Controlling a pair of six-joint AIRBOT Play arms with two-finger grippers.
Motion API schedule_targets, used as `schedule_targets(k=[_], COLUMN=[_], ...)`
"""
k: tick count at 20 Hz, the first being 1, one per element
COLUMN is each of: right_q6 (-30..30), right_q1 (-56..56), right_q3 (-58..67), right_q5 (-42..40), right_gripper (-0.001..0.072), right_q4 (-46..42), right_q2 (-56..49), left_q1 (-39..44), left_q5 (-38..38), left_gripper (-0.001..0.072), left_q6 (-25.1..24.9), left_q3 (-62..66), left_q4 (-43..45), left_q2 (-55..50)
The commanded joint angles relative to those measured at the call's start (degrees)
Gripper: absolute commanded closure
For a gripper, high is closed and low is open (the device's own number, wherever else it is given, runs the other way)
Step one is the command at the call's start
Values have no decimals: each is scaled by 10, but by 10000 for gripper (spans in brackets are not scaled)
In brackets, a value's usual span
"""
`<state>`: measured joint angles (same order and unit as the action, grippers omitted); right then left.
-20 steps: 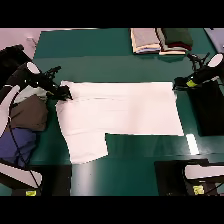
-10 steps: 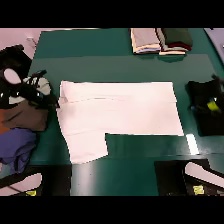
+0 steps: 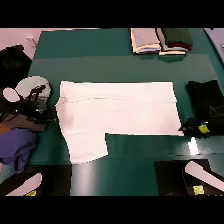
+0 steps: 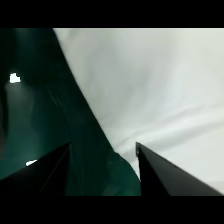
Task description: Fold the shirts.
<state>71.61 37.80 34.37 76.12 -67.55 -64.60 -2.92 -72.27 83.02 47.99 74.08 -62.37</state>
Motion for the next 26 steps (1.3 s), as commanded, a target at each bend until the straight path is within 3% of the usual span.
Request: schedule_targets(k=[1, 2, 3, 4, 8, 13, 16, 21, 22, 23, 25, 26], right_q6=[-3, -9, -12, -12, -12, -11, -10, -10, -10, -10, -10, -10], right_q1=[-57, -69, -79, -85, -86, -87, -87, -87, -87, -87, -87, -87], right_q3=[-15, -15, -15, -15, -15, -15, -15, 0, 10, 23, 56, 72], right_q5=[-25, -24, -24, -24, -30, -28, -21, -15, -10, -3, 16, 28], right_gripper=[484, 625, 682, 696, 696, 695, 696, 696, 696, 696, 696, 696], right_q4=[4, 2, 0, 0, 0, 6, 6, 6, 6, 6, 6, 4], right_q2=[1, 1, 5, 13, 64, 78, 66, 66, 66, 66, 66, 66], left_q1=[0, 0, 0, 0, 0, 19, 68, 89, 89, 89, 89, 89], left_q5=[-2, -7, -10, -11, -13, 31, 77, 82, 82, 82, 78, 68], left_gripper=[219, 219, 219, 219, 219, 219, 219, 220, 254, 439, 683, 685], left_q6=[1, 1, 3, 8, 36, 26, 28, 52, 51, 43, 19, 19], left_q3=[-6, -6, -12, -24, -119, -208, -243, -266, -266, -265, -257, -244], left_q4=[1, 1, 1, 2, -13, -108, -116, -119, -135, -156, -176, -173], left_q2=[6, 10, 19, 34, 105, 118, 118, 118, 118, 118, 118, 118])
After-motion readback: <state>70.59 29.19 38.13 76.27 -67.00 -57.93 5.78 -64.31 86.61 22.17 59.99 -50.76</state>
